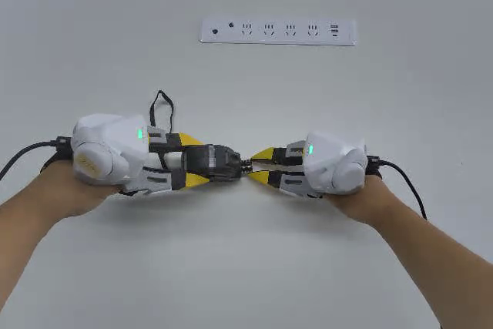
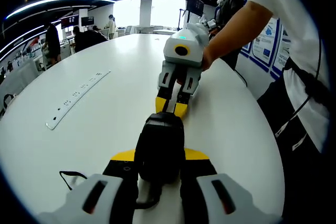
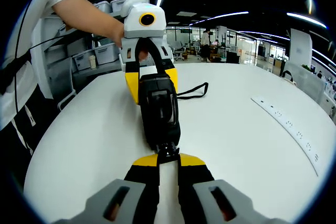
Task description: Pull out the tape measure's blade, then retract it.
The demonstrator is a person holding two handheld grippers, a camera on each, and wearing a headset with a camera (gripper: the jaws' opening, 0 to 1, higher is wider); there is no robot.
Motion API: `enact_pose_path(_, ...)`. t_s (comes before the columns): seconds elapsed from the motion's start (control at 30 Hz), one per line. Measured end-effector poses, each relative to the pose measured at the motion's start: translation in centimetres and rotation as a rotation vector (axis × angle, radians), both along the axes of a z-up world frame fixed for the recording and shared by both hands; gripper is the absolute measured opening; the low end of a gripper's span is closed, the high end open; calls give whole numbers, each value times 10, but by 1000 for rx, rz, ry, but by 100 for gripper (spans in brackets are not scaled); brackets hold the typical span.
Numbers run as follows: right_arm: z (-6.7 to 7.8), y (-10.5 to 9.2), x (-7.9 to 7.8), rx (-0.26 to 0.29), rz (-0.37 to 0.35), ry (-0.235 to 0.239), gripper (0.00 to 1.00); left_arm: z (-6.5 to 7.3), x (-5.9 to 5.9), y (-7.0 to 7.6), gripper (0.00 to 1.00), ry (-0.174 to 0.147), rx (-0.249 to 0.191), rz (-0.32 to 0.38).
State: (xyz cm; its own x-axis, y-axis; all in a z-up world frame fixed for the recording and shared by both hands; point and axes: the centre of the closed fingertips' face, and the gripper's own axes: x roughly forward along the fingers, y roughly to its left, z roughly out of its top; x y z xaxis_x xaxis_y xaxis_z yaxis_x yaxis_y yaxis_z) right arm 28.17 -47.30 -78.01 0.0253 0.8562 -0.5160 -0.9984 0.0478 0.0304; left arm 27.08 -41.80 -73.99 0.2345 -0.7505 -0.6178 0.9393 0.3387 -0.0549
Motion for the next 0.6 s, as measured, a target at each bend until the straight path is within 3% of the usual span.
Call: enact_pose_path(0.6,-3,5,-2,11,66,5,14,-2,0,0,26,-12,1,-18)
